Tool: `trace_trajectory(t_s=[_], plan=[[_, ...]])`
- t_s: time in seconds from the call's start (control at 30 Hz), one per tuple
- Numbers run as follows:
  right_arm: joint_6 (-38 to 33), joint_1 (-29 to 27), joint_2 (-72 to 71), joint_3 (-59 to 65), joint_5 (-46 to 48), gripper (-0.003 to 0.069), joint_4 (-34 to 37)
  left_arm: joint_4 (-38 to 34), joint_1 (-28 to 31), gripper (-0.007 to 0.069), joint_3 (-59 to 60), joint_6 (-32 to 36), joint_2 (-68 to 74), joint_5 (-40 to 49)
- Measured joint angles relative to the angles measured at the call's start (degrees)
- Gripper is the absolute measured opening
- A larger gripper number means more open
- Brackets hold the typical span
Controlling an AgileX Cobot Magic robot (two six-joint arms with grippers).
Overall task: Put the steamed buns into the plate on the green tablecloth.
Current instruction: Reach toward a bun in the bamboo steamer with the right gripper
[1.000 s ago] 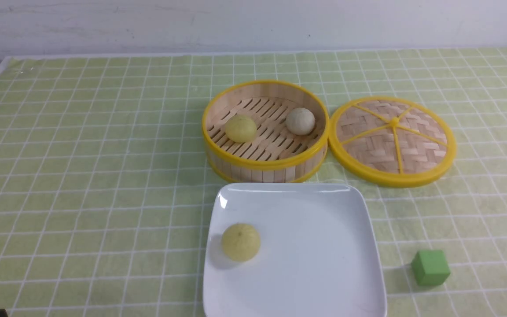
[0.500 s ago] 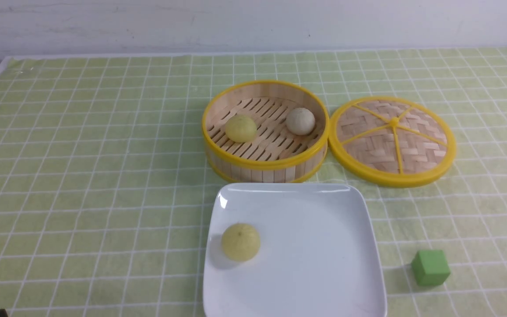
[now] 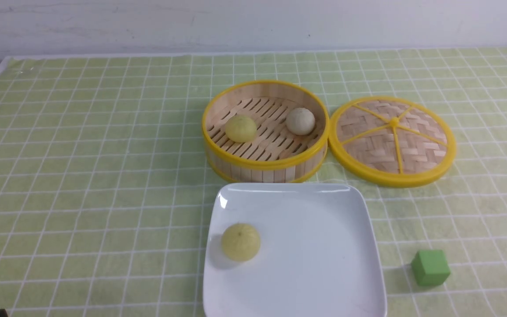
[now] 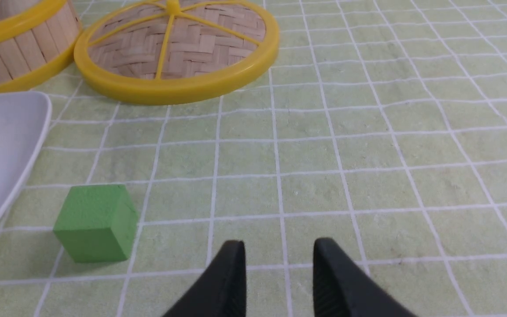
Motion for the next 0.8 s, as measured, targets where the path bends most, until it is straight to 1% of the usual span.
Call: trace_trajectory(t_s=[0.13,0.23,0.27,0.3,0.4,0.43,0.53,0.63,0.73,0.8], plan=[[0.0,0.0,0.0,0.0,0.0,0.0239,-0.1,0.0,0.0,0.0241,0.0,0.0,0.0,0.0],[0.9,0.0,0.0,0.0,-0.8,0.0239,0.9,-3.6,0.0,0.0241,0.0,-3.1,0.0,-0.1],[4.1,0.0,0.0,0.2,-1.8,0.0239,5.7,-10.9,0.0,0.0241,0.0,-9.2,0.0,-0.2],[7.0,0.0,0.0,0.3,-2.5,0.0239,8.9,-15.0,0.0,0.0241,0.0,-13.4,0.0,-0.3],[15.9,0.0,0.0,0.3,-3.3,0.0239,21.5,-29.3,0.0,0.0241,0.1,-25.4,0.0,-0.1],[17.7,0.0,0.0,0.3,-3.2,0.0239,24.3,-33.0,0.0,0.0241,0.2,-29.2,0.0,-0.1],[21.4,0.0,0.0,0.3,-3.4,0.0239,31.1,-40.3,0.0,0.0241,0.3,-37.4,0.0,-0.2],[21.9,0.0,0.0,0.3,-4.3,0.0239,34.0,-42.0,0.0,0.0241,0.3,-39.9,0.0,-0.4],[21.2,0.0,0.0,0.3,-4.5,0.0239,34.6,-42.5,0.0,0.0241,0.3,-40.3,0.0,-2.3],[19.1,0.0,0.0,-1.2,-4.2,0.0239,34.6,-46.6,0.0,0.0237,0.1,-40.5,0.0,-6.8]])
